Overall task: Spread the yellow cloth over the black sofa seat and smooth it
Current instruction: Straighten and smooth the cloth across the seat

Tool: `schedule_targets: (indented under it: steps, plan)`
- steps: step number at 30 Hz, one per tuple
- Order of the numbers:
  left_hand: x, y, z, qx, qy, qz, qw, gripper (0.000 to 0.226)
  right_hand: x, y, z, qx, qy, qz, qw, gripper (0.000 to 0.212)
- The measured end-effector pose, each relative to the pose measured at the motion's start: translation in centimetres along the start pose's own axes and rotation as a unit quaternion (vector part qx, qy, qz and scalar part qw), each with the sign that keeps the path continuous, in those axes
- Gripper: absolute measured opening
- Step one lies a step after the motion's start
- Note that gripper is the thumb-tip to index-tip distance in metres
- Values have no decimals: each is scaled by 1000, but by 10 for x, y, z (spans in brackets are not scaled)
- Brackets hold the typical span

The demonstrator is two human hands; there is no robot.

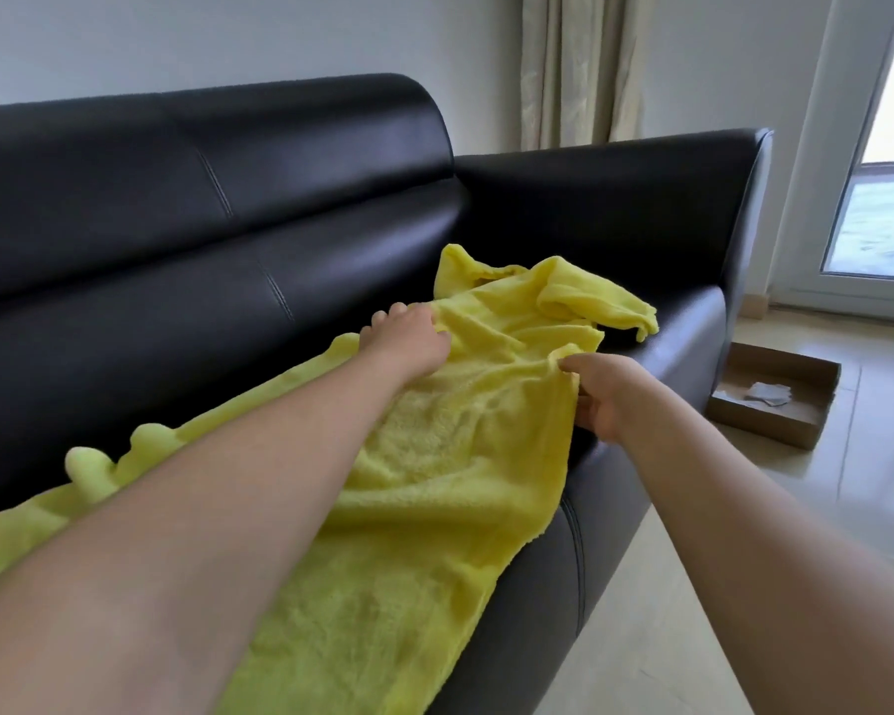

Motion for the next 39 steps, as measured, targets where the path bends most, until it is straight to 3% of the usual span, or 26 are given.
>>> schedule_targets:
  steps: [3, 5, 8, 11, 12, 14, 16, 18, 22, 25, 27, 30, 32, 35, 39]
  plan:
    - [-2, -10, -1, 7, 54, 12, 998, 10, -1, 1, -1, 1, -6, 7, 1000, 11]
    - [-4, -11, 6, -23, 28, 7, 999, 6, -2, -2, -1, 5, -26, 17, 1000, 15]
    - [-2, -12, 24, -109, -70, -3, 992, 10, -5, -8, 1, 0, -46, 23, 999, 18]
    - [-10, -6, 33, -170, -247, -42, 953, 25, -8, -9, 3, -13, -58, 17, 998, 21]
    - [-23, 0, 31, -190, -242, -78, 948, 27, -8, -9, 3, -13, -67, 13, 998, 23]
    - [-55, 19, 13, -156, -96, -176, 967, 26, -9, -8, 3, 1, -86, 3, 996, 26]
    - [-80, 37, -20, 5, 119, -219, 969, 15, -9, -7, 3, 28, -111, 2, 993, 26]
    - [-83, 49, -46, 103, 170, -204, 959, 9, -6, -7, -1, 57, -119, 17, 991, 26]
    - [-72, 49, -53, 110, 225, -185, 950, 7, 2, -11, 11, 22, -41, 74, 996, 35]
    - [-72, 48, -50, 110, 229, -180, 950, 7, 8, -10, 9, 25, 21, 76, 997, 25]
    - [-66, 45, -40, 69, 200, -174, 962, 7, 11, -11, 5, 31, 48, 63, 996, 19]
    - [-48, 40, -21, -27, 8, -184, 982, 11, 13, -13, 2, 37, 56, 41, 997, 22]
    - [-34, 37, -18, -46, -76, -174, 981, 23, 18, -17, 4, 21, 56, 58, 997, 30]
    - [-23, 40, -36, 10, -56, -165, 985, 40, 25, -20, 15, -40, 89, 88, 991, 40]
    - [-20, 44, -46, 8, -23, -156, 988, 43, 23, -18, 4, 5, 107, 60, 992, 31]
Point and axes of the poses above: each hand's wrist, its own y-axis away from the middle knuckle, its own z-axis out of the back of the hand, x = y × z, the point moved 10 cm from there along -y, towards the middle knuckle, and after that the axes turned 6 degrees about y, right-handed, at the moved point
